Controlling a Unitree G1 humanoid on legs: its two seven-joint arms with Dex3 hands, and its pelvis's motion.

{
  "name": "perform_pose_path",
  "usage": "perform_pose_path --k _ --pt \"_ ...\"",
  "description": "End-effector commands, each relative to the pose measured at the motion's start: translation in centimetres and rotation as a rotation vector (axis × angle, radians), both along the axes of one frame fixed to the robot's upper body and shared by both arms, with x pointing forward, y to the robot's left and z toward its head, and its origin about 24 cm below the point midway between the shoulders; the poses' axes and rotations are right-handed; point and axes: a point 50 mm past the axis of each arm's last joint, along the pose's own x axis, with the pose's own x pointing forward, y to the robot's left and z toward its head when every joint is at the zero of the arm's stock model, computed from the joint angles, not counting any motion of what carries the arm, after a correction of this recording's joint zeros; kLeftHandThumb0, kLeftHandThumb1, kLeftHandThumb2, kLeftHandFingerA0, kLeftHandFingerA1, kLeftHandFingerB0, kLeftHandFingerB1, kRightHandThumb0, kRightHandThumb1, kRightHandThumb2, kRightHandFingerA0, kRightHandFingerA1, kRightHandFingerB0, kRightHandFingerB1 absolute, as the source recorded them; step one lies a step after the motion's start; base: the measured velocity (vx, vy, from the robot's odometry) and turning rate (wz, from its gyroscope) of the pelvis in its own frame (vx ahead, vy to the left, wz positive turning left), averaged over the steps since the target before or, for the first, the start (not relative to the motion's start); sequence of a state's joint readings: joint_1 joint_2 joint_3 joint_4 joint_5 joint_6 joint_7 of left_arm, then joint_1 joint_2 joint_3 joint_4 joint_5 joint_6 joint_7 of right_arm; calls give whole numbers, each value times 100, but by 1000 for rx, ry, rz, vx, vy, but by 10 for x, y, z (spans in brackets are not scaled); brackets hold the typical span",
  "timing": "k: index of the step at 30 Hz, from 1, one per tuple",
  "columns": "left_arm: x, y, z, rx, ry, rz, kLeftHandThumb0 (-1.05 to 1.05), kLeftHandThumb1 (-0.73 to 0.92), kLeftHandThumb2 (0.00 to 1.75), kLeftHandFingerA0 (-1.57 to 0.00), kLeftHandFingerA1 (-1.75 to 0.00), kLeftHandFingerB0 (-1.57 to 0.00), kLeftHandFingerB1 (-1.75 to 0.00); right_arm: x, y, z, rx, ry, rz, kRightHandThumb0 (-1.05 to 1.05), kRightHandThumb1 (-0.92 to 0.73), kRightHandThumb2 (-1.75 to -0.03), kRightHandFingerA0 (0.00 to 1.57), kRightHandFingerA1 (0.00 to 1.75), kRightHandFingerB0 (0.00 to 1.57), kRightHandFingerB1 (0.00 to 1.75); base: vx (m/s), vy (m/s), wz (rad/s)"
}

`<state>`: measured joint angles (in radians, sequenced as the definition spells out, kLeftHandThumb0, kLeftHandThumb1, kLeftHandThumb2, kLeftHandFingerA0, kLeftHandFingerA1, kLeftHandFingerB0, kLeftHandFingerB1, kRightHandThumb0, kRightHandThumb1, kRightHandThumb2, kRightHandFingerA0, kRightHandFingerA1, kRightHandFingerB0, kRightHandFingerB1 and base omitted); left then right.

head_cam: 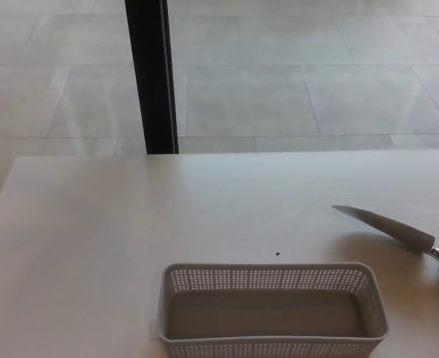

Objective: A garden tool is kept on the righthand side and a container is kept on the lefthand side on a desk infront of the robot. the robot uses its right hand to pick up the garden tool and makes a scooping motion inside the container

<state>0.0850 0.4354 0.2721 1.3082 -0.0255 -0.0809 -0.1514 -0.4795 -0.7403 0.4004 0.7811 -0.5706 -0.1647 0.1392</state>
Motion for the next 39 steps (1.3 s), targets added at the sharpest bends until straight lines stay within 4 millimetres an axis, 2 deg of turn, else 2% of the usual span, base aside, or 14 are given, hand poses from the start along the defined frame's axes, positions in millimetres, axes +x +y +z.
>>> perform_pose_path --k 1,8,9,10,14,17,21,25,28,30,32,33,34,39 --pt "3 2 2 4 -18 -10 -55 64 59 -68 -67 -59 -50 -9 2 -24 14 46 -20 -43 -77 -64 94 94 27 31 0 0 0" --pt "3 2 2 9 -22 -5 -53 64 59 -67 -67 -61 -51 -6 11 -34 -17 26 -34 -40 -81 -64 92 102 25 33 0 0 0" --pt "4 2 2 8 -30 1 -53 64 59 -68 -68 -62 -51 -7 12 -36 -27 12 -20 -45 -65 -89 90 101 23 46 0 0 0" --pt "4 2 2 12 -31 8 -53 63 59 -68 -68 -61 -51 -7 13 -38 -25 19 -22 -38 -80 -64 94 101 29 33 0 0 0" --pt "4 2 2 19 -25 7 -51 65 60 -69 -68 -60 -49 -7 18 -42 -25 0 -13 -36 -84 -65 90 102 36 34 0 0 0" --pt "4 2 3 27 -31 -2 -51 64 59 -71 -66 -62 -49 -9 22 -45 -18 -13 6 -30 -78 -63 69 117 62 42 0 0 0" --pt "4 2 2 29 -29 13 -51 64 59 -67 -63 -58 -46 -10 23 -48 -15 5 0 -30 -77 -62 71 114 76 45 0 0 0" --pt "4 3 3 25 -47 20 -52 63 59 -70 -69 -62 -49 -14 24 -56 -26 70 -22 -31 -62 -62 74 153 90 73 0 0 0" --pt "3 4 3 31 -45 25 -50 63 59 -70 -69 -63 -48 -15 24 -59 -36 112 -27 -34 -58 -59 72 147 89 61 0 0 0" --pt "2 4 3 24 -52 38 -50 62 59 -71 -65 -62 -47 -18 25 -66 -56 212 -82 -35 -69 -60 71 88 75 47 0 0 0" --pt "1 3 3 23 -50 39 -51 62 59 -70 -65 -61 -47 -20 25 -68 -62 223 -95 -36 -71 -61 71 89 73 47 0 0 0" --pt "2 4 3 24 -52 54 -49 61 59 -71 -68 -62 -48 -21 27 -72 -83 259 -109 -40 -72 -62 71 120 65 44 0 0 0" --pt "2 5 4 23 -49 50 -50 62 59 -71 -66 -63 -47 -23 27 -74 -100 296 -117 -40 -72 -61 67 104 67 43 0 0 0" --pt "3 4 4 30 -41 34 -50 62 59 -70 -65 -63 -48 -30 28 -83 -145 351 -104 -38 -61 -58 62 100 79 46 0 0 0"
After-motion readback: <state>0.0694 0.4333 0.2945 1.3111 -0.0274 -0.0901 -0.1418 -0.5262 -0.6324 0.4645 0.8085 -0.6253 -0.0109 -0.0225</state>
